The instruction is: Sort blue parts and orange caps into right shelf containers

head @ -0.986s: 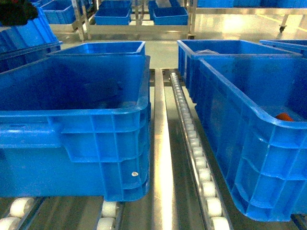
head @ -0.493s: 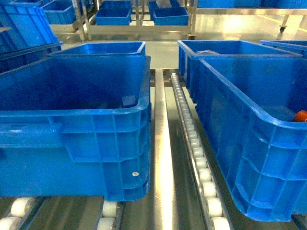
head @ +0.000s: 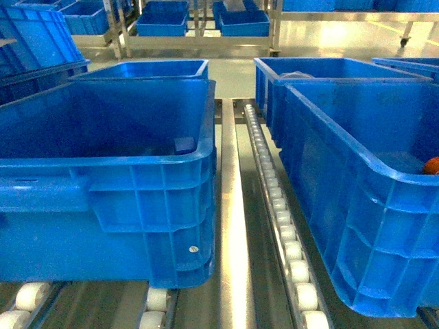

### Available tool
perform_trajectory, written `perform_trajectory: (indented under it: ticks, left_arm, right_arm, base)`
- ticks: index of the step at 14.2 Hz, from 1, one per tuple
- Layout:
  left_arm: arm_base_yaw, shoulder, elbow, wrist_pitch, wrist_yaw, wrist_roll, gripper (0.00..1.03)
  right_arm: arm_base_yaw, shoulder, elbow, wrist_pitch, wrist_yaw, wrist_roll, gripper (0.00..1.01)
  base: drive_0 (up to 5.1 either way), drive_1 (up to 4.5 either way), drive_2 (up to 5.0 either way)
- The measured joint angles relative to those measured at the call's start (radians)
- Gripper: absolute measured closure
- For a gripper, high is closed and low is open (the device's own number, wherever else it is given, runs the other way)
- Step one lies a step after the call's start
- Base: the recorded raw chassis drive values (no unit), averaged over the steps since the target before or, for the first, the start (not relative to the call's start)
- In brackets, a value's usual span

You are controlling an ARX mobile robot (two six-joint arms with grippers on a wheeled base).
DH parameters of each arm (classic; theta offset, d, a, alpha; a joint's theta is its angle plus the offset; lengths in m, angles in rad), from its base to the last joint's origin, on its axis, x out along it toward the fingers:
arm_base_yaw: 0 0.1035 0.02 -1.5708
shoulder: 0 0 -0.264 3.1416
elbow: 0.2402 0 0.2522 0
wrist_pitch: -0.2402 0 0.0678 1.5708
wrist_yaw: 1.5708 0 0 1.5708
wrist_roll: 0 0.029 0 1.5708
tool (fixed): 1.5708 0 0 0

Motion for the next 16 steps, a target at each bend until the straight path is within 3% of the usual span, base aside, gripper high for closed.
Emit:
perform_trajectory:
  ticks: [2,8,16]
  left_arm:
    - [0.0,-0.043,-0.048,0.02,0.0,0.0,1.01]
    - [0.0,-0.327,-0.059,-0.251,0.0,0.0,1.01]
    - [0.0,-0.587,-0.059,-0.505,0.0,0.0,1.01]
  right_arm:
    - [0.0,-0.127,-0.006,-0.084,0.0,0.0,1.0]
    - [0.0,-0.427,-0.015,-0.36,0.0,0.0,1.0]
    - [0.0,-0.7,-0.016,-0.629,0.0,0.002,1.0]
  base:
    - [0.0,0.0,0.0]
    - [0.0,0.0,0.0]
    - [0.0,0.0,0.0]
